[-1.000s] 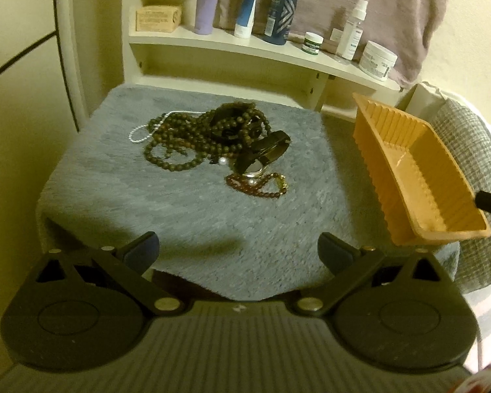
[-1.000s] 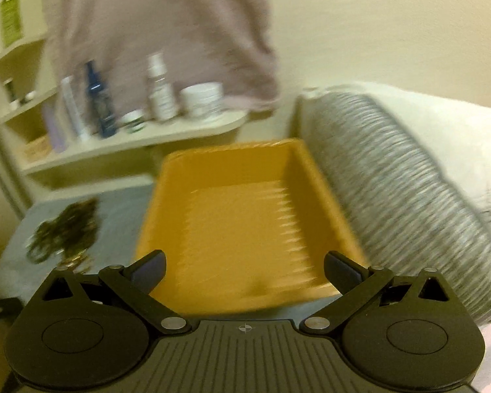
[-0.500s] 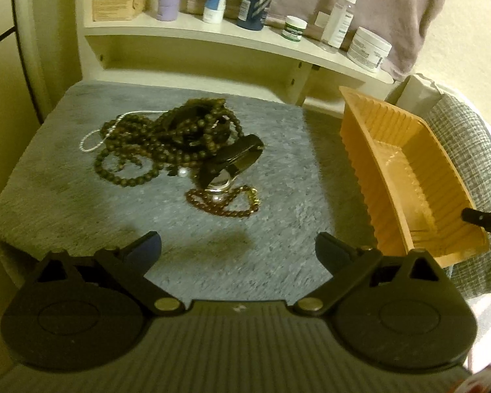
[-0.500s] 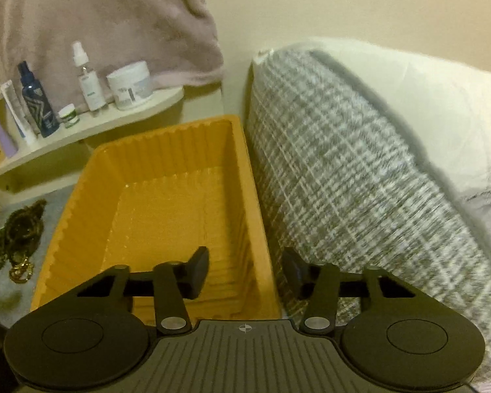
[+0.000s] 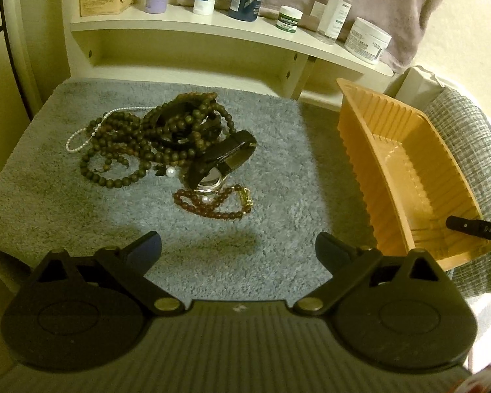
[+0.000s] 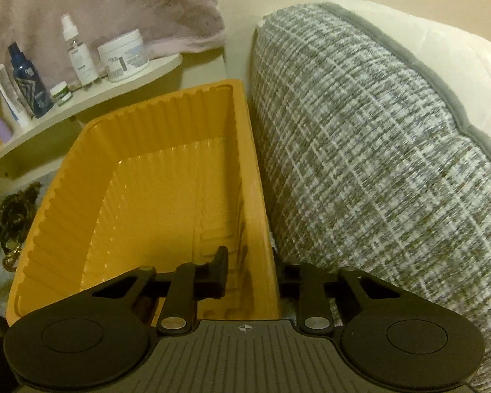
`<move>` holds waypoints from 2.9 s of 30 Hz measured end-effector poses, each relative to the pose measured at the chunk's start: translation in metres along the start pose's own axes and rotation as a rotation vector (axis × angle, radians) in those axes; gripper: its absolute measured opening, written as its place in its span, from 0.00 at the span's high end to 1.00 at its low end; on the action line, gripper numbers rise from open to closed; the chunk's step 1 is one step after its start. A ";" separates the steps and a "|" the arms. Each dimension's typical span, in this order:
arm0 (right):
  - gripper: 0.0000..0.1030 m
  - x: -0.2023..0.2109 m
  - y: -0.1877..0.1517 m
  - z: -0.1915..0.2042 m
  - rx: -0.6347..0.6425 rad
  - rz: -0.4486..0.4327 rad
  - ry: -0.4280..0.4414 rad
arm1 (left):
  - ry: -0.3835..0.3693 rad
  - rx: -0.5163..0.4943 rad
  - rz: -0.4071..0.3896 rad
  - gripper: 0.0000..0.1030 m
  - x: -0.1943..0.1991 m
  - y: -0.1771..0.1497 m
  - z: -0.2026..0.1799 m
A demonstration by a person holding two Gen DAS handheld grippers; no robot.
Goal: Organize jewelry
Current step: 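Move the right gripper onto the orange tray rim and hold it, then grasp the brown bead bracelet from the jewelry pile with the left gripper, then carry the bracelet into the orange tray and open the left gripper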
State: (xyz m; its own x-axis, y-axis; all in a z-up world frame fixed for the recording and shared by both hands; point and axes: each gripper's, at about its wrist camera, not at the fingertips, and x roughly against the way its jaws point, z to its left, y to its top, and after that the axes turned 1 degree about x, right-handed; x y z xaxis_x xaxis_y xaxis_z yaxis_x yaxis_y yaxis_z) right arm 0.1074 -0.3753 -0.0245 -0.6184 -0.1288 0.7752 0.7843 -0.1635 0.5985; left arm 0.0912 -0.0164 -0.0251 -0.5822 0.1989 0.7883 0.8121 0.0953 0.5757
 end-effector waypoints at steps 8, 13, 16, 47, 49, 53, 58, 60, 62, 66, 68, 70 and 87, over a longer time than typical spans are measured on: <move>0.95 0.011 0.006 0.013 0.044 -0.019 -0.029 | 0.011 -0.013 -0.024 0.05 0.001 0.002 0.003; 0.97 0.022 0.013 0.034 0.123 -0.047 -0.072 | 0.017 -0.035 -0.043 0.08 -0.001 0.004 0.007; 0.97 0.028 0.014 0.048 0.178 -0.066 -0.098 | 0.032 -0.069 -0.070 0.12 -0.003 0.006 0.009; 0.97 0.025 0.018 0.064 0.244 -0.074 -0.148 | 0.016 -0.382 -0.088 0.85 -0.055 0.003 -0.024; 0.97 0.025 0.018 0.064 0.243 -0.074 -0.149 | 0.025 -0.388 -0.092 0.85 -0.056 0.004 -0.026; 0.97 0.025 0.017 0.064 0.239 -0.071 -0.147 | 0.044 -0.421 -0.094 0.92 -0.056 0.004 -0.033; 0.97 0.025 0.014 0.064 0.230 -0.074 -0.144 | 0.045 -0.410 -0.124 0.94 -0.043 0.004 -0.034; 0.97 0.025 0.014 0.064 0.230 -0.076 -0.144 | 0.044 -0.407 -0.151 0.95 -0.033 0.004 -0.035; 0.97 0.026 0.014 0.065 0.230 -0.078 -0.144 | 0.034 -0.399 -0.171 0.95 -0.023 0.004 -0.037; 0.97 0.026 0.013 0.065 0.230 -0.082 -0.144 | 0.008 -0.384 -0.215 0.94 -0.003 0.006 -0.043; 0.97 0.026 0.013 0.065 0.230 -0.082 -0.143 | -0.004 -0.380 -0.237 0.95 0.005 0.008 -0.048; 0.97 0.026 0.013 0.065 0.230 -0.082 -0.145 | -0.023 -0.375 -0.252 0.95 0.012 0.011 -0.052; 0.97 0.031 0.008 0.065 0.210 -0.089 -0.134 | -0.273 -0.433 -0.272 0.94 0.035 0.018 -0.121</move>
State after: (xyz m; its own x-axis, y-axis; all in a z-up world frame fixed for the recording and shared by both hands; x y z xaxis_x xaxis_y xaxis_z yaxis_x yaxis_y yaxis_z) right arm 0.0981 -0.3170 0.0172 -0.6843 0.0099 0.7291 0.7288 0.0400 0.6835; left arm 0.0805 -0.1258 0.0386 -0.6900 0.4730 0.5478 0.5106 -0.2183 0.8316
